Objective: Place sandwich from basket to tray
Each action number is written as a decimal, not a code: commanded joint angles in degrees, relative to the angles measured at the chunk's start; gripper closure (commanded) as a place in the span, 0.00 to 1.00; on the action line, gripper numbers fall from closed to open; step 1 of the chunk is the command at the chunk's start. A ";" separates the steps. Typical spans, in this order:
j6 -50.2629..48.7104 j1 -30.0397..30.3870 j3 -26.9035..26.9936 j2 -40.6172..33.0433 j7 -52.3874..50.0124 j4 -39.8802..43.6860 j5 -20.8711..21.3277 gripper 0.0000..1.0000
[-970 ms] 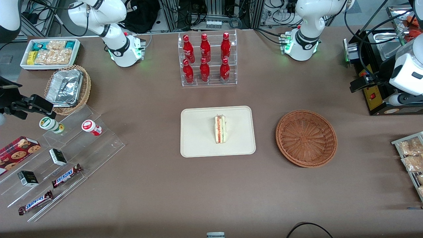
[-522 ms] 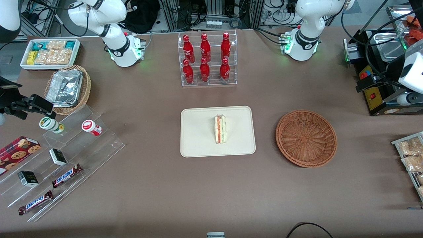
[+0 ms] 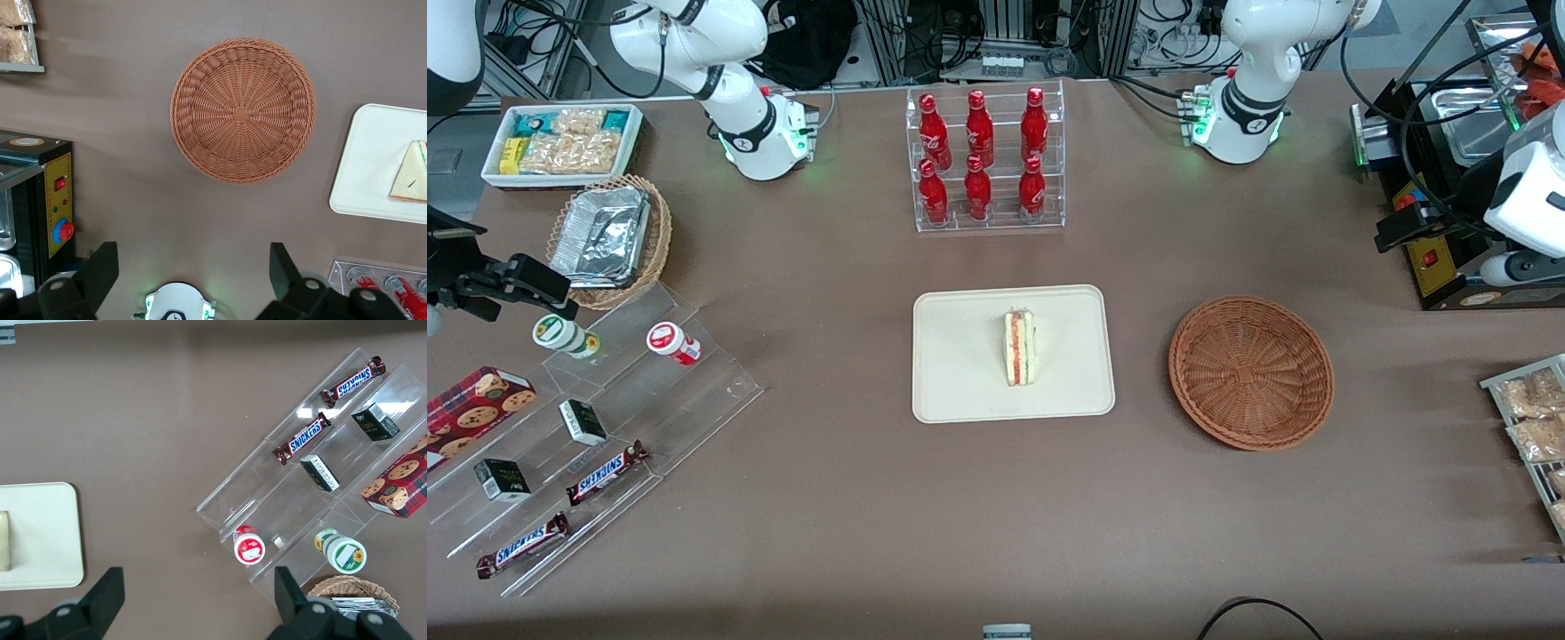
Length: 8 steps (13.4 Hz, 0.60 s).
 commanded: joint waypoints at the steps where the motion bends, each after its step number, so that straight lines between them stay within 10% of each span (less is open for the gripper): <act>1: -0.94 -2.87 3.13 -0.54 0.95 1.30 -0.03 0.00; 8: -0.68 -3.49 3.32 -1.77 5.22 1.83 4.96 0.00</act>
